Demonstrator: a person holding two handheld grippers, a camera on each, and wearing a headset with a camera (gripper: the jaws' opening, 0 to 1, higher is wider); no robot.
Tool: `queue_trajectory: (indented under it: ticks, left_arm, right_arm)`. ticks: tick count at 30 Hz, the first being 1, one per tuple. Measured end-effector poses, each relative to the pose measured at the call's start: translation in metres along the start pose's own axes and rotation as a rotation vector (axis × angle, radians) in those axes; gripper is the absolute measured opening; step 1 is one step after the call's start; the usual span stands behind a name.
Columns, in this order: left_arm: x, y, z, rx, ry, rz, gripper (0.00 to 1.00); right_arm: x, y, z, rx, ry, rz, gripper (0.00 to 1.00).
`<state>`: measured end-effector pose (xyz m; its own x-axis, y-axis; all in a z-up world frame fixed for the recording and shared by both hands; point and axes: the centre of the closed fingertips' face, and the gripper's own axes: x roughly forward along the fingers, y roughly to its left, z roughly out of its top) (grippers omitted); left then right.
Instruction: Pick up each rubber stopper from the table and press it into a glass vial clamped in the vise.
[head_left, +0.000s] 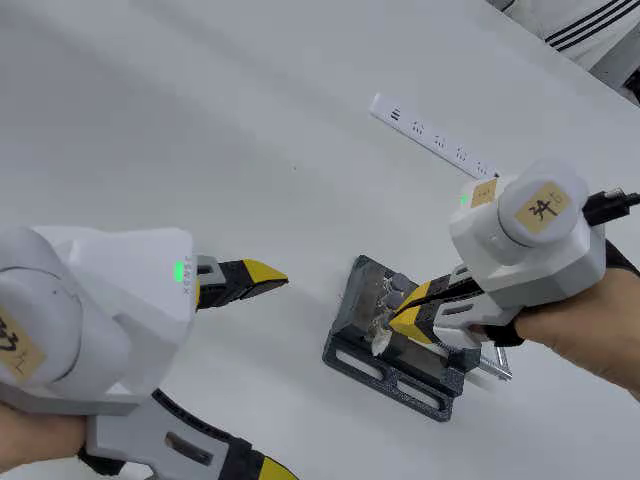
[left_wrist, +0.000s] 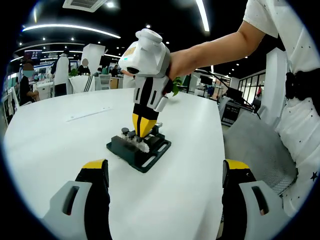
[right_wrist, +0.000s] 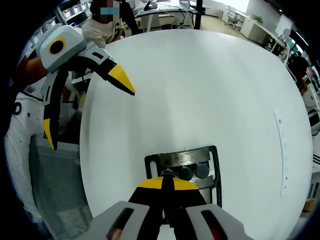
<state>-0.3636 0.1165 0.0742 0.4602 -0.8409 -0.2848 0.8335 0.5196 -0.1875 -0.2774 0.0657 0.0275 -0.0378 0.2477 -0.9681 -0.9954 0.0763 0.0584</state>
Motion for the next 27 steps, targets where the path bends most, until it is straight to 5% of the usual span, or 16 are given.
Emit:
queue_trajectory:
  ticks: [27]
  left_arm:
    - [0.0005, 0.0009, 0.0036, -0.003, -0.02, 0.002, 0.93]
  right_arm:
    - [0.0011, 0.0016, -0.0006, -0.033, 0.055, 0.01, 0.0]
